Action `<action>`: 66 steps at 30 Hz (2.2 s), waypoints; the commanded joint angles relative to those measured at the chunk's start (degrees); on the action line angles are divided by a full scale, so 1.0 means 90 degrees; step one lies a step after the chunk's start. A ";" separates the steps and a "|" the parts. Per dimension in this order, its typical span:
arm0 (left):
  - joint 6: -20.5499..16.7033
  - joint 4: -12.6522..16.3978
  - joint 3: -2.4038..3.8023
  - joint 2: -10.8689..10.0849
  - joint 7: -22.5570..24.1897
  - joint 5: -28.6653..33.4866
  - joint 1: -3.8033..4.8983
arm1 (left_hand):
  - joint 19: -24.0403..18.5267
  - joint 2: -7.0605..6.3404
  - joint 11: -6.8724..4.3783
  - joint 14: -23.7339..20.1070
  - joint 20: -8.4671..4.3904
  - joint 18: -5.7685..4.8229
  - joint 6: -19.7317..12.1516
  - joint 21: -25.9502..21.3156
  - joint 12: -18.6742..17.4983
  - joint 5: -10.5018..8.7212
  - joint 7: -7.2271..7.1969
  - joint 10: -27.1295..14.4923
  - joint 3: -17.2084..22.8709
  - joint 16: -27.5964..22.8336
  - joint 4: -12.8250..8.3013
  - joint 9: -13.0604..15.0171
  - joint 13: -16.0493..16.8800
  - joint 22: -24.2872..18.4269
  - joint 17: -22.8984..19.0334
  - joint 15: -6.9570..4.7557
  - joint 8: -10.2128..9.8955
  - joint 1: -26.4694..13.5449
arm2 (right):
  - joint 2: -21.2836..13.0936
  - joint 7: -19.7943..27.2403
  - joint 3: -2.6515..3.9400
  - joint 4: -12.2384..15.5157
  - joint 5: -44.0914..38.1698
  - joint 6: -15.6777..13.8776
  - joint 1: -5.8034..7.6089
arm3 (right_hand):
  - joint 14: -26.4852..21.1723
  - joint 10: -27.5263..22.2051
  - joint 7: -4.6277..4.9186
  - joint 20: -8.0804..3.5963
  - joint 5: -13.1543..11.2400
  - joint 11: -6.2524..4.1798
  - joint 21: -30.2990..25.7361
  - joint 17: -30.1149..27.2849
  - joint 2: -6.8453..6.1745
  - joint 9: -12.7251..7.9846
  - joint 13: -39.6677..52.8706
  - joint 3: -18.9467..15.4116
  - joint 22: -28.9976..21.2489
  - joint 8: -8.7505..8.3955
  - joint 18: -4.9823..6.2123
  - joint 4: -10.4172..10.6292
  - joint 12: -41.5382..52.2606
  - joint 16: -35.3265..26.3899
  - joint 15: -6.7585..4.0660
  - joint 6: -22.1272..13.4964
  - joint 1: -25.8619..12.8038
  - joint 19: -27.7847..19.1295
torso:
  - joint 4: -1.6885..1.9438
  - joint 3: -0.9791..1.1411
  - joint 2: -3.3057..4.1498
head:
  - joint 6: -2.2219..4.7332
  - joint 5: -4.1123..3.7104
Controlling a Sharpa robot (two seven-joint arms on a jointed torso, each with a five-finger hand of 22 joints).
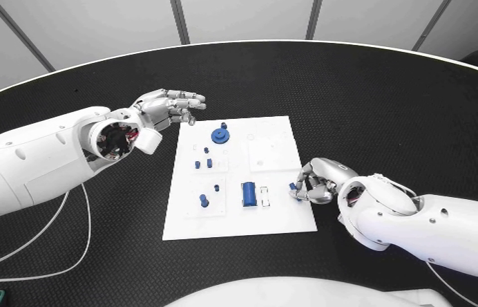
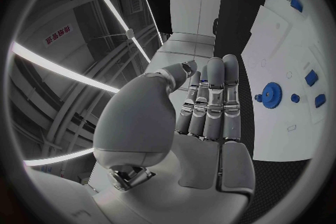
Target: Assemble the parts on the task board
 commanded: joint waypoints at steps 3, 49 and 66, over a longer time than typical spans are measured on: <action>-0.0005 0.0007 0.0000 -0.0011 -0.0003 0.0000 0.0000 | -0.0020 0.0050 0.0012 -0.0034 -0.0006 0.0098 0.0002 -0.0027 0.0021 -0.0001 0.0021 -0.0034 -0.0044 -0.0011 0.0000 -0.0007 0.0001 -0.0006 -0.0006 -0.0006 0.0005 0.0006 | 0.0037 -0.0014 -0.0015 -0.0004 -0.0116 0.0178 -0.0002 | 0.0568 -0.0028 -0.0030 0.0007 0.0004 -0.0023 0.0041 0.1188 -0.0024 0.0027 0.0685 0.0053 0.1677 0.0053 -0.0095 -0.0048 -0.0025 0.0009 -0.0020 0.0023 0.0199 0.0663 | 0.0001 -0.0001 -0.0001 | -0.0003 0.0007; -0.0040 0.0042 0.0000 -0.0023 -0.0006 0.0000 0.0001 | -0.0018 0.0054 0.0012 -0.0034 -0.0006 0.0098 0.0001 -0.0032 0.0024 0.0000 0.0021 -0.0040 -0.0047 -0.0009 0.0008 -0.0008 0.0001 -0.0009 -0.0009 -0.0006 0.0005 0.0004 | 0.0416 -0.0180 0.0103 0.0549 -0.0416 0.0045 0.0015 | 0.0596 0.0051 -0.0122 -0.0071 0.1338 -0.0111 0.0041 0.1317 -0.0232 0.0798 0.0744 0.2151 0.1677 0.0533 -0.0095 -0.0740 -0.0005 0.0062 -0.0097 -0.0118 0.0200 0.0663 | 0.0012 0.0003 0.0002 | -0.0037 0.0063; -0.0046 0.0059 0.0000 -0.0009 -0.0014 0.0000 0.0002 | -0.0018 0.0054 0.0012 -0.0034 -0.0006 0.0098 0.0001 -0.0032 0.0024 0.0000 0.0021 -0.0040 -0.0047 -0.0009 0.0008 -0.0008 0.0001 -0.0009 -0.0009 -0.0006 0.0005 0.0004 | 0.0885 -0.0193 0.0134 0.0063 0.0281 0.0298 0.0025 | 0.0605 0.0156 -0.0199 -0.0115 0.1280 -0.0174 0.0041 0.1355 -0.0259 0.0848 0.0859 0.2193 0.1677 0.0577 -0.0095 -0.0403 0.0166 0.0082 -0.0148 0.0016 -0.0585 0.0663 | -0.0007 0.0007 0.0002 | -0.0051 0.0069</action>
